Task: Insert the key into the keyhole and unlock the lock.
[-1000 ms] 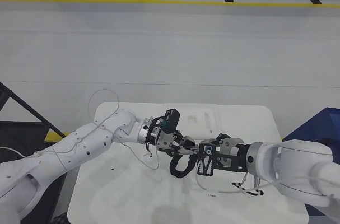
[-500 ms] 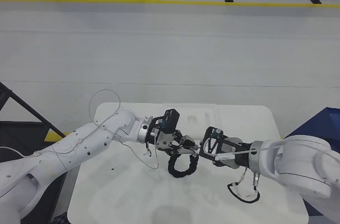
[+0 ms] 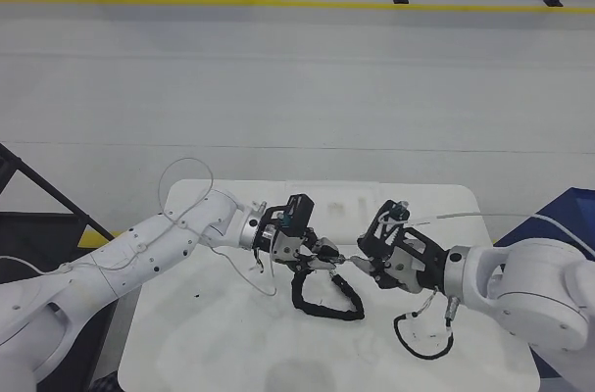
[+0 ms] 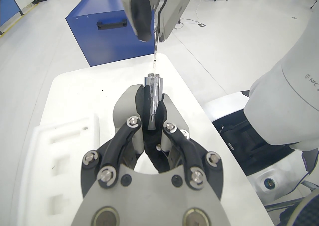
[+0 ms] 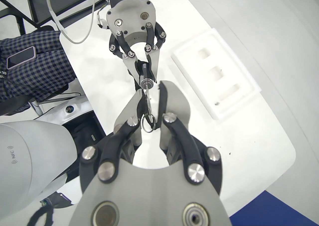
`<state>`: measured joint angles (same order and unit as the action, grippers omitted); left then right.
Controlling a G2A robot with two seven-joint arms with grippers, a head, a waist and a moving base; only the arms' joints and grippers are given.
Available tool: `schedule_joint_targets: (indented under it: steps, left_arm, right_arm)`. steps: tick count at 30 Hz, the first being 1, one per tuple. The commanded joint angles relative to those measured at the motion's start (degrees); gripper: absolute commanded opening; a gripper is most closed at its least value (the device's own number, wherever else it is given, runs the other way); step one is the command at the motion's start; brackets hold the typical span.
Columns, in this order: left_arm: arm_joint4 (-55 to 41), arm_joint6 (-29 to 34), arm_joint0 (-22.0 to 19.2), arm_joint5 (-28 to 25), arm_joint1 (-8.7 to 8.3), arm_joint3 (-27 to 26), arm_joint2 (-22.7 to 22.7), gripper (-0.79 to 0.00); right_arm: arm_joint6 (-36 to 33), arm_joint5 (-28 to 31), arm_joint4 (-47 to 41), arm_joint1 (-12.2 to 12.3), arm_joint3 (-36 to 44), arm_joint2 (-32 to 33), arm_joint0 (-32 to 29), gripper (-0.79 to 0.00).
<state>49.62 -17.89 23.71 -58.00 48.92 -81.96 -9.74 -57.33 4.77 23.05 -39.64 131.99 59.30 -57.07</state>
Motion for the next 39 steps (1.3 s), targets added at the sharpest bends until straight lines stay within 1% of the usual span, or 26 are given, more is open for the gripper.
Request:
schedule_joint_targets:
  steps: [1, 4, 11, 18, 21, 27, 34, 35, 36, 38, 39]
  left_arm:
    - [0.1, 0.8, 0.4, 0.0, 0.02, 0.5, 0.0, -0.785]
    - [0.2, 2.2, 0.9, 0.0, 0.06, 1.3, 0.0, -0.785]
    - [0.2, 7.8, 2.7, 0.0, 0.38, 3.7, -0.3, -0.785]
    - [-0.1, 10.8, 5.2, 0.0, 1.41, 5.2, 0.0, -0.785]
    - [0.5, 13.3, 6.1, 0.3, 2.27, 7.3, 0.0, -0.785]
    - [2.5, 17.9, 8.2, 3.2, 4.58, 11.6, 0.0, -0.785]
    - [6.2, 19.1, 10.3, 4.7, 7.52, 15.4, 0.0, -0.785]
    - [6.4, 18.8, 10.6, 4.7, 7.91, 15.9, -0.1, -0.739]
    - [7.8, 19.7, 10.7, 4.9, 8.29, 16.4, 0.0, -0.643]
    - [8.6, 20.0, 11.0, 5.1, 9.05, 17.2, -0.1, -0.613]
    - [9.4, 20.5, 11.1, 5.6, 9.43, 17.6, -0.1, -0.585]
  right_arm:
    - [1.0, 0.0, -0.6, 0.0, 0.0, 0.9, -0.8, 0.000]
    - [1.7, 0.4, -0.7, 0.2, 0.2, 2.1, -1.9, 0.000]
    - [2.9, 1.1, -0.8, 0.5, 0.8, 5.3, -4.9, 0.000]
    - [5.4, 1.7, -0.5, 0.5, 1.5, 7.8, -7.8, 0.000]
    - [5.7, 1.8, -0.2, 0.5, 1.7, 8.5, -8.8, 0.000]
    - [6.0, 2.3, 0.3, 0.4, 1.8, 9.3, -10.2, 0.000]
    - [6.3, 3.3, 1.1, 0.2, 1.5, 9.5, -11.4, 0.000]
    - [6.1, 3.6, 1.3, 0.2, 1.5, 9.4, -11.4, 0.000]
    - [6.1, 3.7, 1.4, 0.1, 1.4, 9.4, -11.4, 0.000]
    - [6.2, 3.9, 1.6, 0.0, 1.3, 9.2, -11.5, 0.000]
    - [6.2, 3.9, 1.7, -0.1, 1.2, 9.1, -11.5, 0.000]
